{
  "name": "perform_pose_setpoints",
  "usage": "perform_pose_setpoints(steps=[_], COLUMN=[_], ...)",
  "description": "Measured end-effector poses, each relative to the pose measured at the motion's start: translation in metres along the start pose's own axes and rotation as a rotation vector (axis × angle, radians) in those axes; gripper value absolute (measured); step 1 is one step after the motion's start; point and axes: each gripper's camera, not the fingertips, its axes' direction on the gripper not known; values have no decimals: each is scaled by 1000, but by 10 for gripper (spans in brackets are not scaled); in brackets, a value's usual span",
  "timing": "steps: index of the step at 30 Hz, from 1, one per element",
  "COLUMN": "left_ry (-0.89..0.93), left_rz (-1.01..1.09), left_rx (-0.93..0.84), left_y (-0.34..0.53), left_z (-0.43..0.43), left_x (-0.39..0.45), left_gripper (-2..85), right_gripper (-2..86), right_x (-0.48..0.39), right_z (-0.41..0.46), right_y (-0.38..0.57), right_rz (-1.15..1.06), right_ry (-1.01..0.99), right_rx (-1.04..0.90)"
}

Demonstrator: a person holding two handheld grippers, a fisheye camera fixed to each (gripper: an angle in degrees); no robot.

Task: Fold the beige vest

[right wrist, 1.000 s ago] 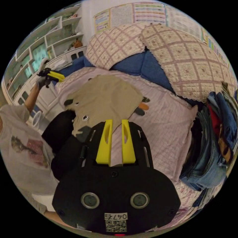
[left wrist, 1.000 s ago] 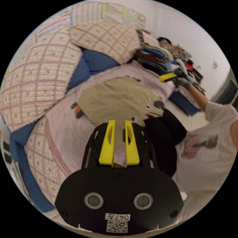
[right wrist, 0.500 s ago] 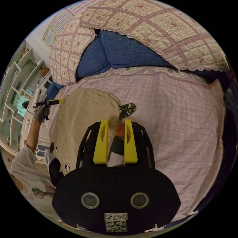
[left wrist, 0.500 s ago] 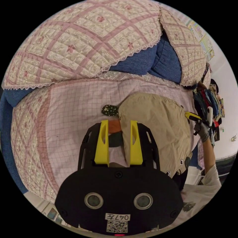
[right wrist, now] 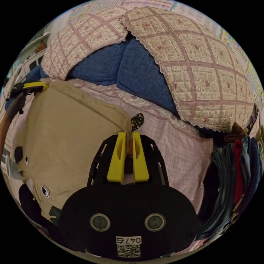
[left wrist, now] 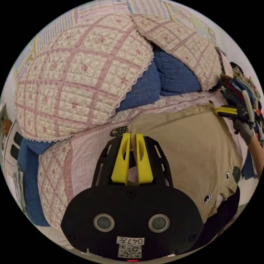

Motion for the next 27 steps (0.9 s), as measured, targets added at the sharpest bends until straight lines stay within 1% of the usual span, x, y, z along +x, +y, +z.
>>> perform_pose_setpoints(steps=[1, 2, 3, 4, 5, 7, 9, 10, 12, 15, 17, 21, 24, 27], left_ry=[-35, -75, -66, -48, -5, 88, 212, 227, 242, 246, 246, 209, 219, 237], left_rz=[-22, -54, -84, -91, -98, -73, 20, 38, 80, 96, 99, 129, 124, 106], left_rx=[-13, -14, 12, 25, 40, 63, 54, 59, 68, 36, 13, -79, -150, -139], left_y=[-1, -1, 4, 7, 12, 24, 45, 51, 79, 96, 94, 75, 64, 55], left_z=[3, 2, -9, -17, -36, -71, -111, -120, -142, -145, -140, -117, -99, -101], left_x=[1, 3, 4, 5, 7, 17, 46, 55, 95, 146, 175, 231, 252, 265], left_gripper=[54, 63, 67, 69, 68, 64, 56, 54, 48, 44, 44, 47, 50, 51], right_gripper=[54, 79, 79, 81, 78, 76, 80, 79, 76, 90, 101, 114, 124, 131], right_x=[-2, -5, -7, -12, -21, -39, -64, -83, -114, -163, -196, -226, -234, -239], right_z=[9, 7, 2, -15, -35, -62, -83, -93, -99, -89, -74, -57, -49, -43], right_y=[0, 5, 9, 19, 30, 47, 67, 83, 107, 138, 149, 156, 159, 160], right_rz=[37, 65, 79, 92, 86, 58, 6, -25, -60, -103, -129, -138, -117, -109], right_ry=[39, 62, 64, 49, 6, -82, -163, -184, -182, -153, -118, -107, -159, -196], right_rx=[-53, -49, -22, 54, 114, 164, 186, 184, 172, 110, 35, -48, -73, -96])
